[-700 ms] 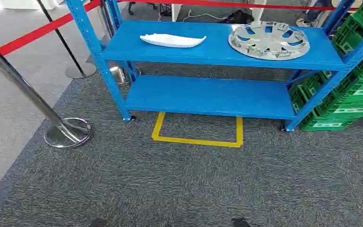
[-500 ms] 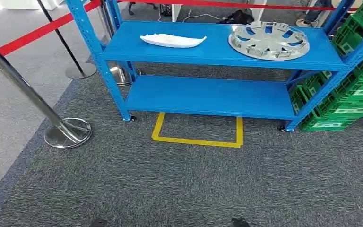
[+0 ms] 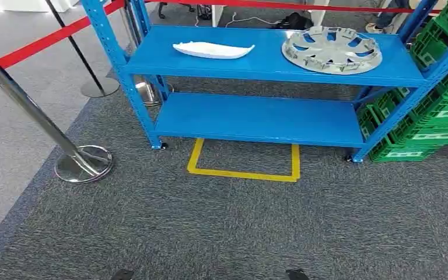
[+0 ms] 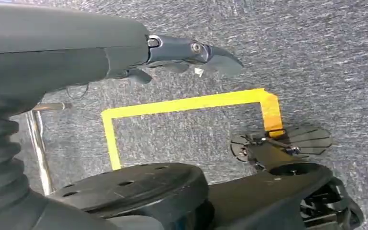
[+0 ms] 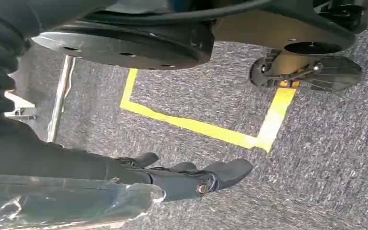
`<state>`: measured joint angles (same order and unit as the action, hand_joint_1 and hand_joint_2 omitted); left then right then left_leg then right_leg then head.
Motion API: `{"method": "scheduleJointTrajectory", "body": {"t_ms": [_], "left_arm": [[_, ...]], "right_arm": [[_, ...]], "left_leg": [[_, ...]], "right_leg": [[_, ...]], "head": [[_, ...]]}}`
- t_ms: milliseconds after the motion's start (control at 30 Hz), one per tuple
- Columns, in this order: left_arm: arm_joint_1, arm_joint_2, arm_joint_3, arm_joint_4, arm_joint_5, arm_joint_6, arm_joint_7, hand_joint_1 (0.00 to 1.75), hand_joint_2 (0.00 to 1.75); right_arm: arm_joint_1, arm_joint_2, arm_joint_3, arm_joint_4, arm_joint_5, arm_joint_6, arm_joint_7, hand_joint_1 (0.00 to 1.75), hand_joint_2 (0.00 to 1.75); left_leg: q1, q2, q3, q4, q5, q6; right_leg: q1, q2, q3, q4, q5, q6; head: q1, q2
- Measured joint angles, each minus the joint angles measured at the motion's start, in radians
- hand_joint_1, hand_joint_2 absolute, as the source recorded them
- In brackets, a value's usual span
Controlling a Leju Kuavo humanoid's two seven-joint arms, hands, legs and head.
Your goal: Take the parts from the cabinet and place them on the table.
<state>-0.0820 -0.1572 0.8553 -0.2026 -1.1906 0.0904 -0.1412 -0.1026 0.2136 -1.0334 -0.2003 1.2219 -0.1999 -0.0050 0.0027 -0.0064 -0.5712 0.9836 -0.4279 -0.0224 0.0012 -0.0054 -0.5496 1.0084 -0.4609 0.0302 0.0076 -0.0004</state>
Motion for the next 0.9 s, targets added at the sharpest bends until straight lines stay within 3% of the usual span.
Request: {"method": "scheduleJointTrajectory", "body": {"t_ms": [900], "left_arm": [[-0.009, -0.005, 0.004, 0.0, 0.002, -0.003, -0.072, 0.0, 0.0]], "right_arm": [[0.0, 0.0, -0.01, 0.0, -0.009, 0.006, -0.001, 0.0, 1.75]], "left_leg": [[0.0, 0.0, 0.0, 0.0, 0.0, 0.0]], "right_leg": [[0.0, 0.0, 0.0, 0.0, 0.0, 0.0]], "head": [[0.0, 0.0]]}}
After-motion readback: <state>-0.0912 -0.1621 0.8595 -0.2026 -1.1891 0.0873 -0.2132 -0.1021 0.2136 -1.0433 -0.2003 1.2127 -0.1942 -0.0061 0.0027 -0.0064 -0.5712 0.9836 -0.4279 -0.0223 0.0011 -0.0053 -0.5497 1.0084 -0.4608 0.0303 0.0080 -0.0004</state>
